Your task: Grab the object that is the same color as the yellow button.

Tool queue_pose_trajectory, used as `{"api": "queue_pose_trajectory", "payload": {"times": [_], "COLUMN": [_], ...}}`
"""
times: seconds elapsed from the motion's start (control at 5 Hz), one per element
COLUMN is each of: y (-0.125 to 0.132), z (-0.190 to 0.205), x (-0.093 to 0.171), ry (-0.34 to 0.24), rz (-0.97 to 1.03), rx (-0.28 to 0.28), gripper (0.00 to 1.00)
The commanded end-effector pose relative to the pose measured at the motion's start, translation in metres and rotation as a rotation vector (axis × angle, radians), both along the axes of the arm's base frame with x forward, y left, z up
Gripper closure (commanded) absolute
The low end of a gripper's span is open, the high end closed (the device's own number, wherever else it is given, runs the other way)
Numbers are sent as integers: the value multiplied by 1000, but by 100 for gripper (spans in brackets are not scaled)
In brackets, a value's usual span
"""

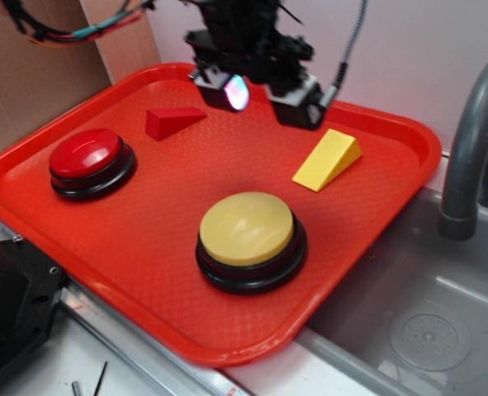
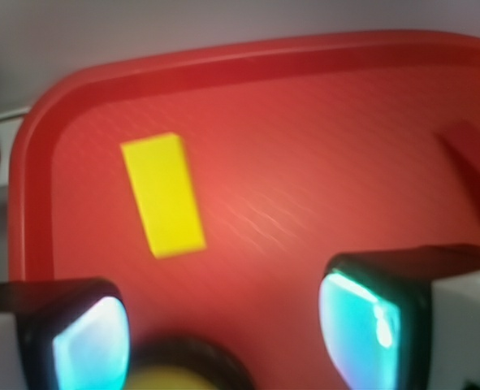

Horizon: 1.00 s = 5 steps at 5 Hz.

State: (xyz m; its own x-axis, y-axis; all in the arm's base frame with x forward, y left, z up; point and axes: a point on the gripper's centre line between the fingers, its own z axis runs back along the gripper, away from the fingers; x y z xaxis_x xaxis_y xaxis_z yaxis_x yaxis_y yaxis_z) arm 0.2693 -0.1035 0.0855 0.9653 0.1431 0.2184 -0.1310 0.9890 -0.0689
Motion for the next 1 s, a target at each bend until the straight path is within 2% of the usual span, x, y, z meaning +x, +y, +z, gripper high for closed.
{"api": "queue_pose_trajectory", "payload": {"times": [0.0, 0.4, 0.6, 0.8], "y": [-21, -26, -29, -26], "z": [-19, -49, -56, -60], "x": [46, 70, 67, 67], "ry": [-17, 57, 76, 97], "rz": [-27, -42, -65, -37], "rx": [2, 41, 37, 38], "gripper": [0, 0, 91, 100]}}
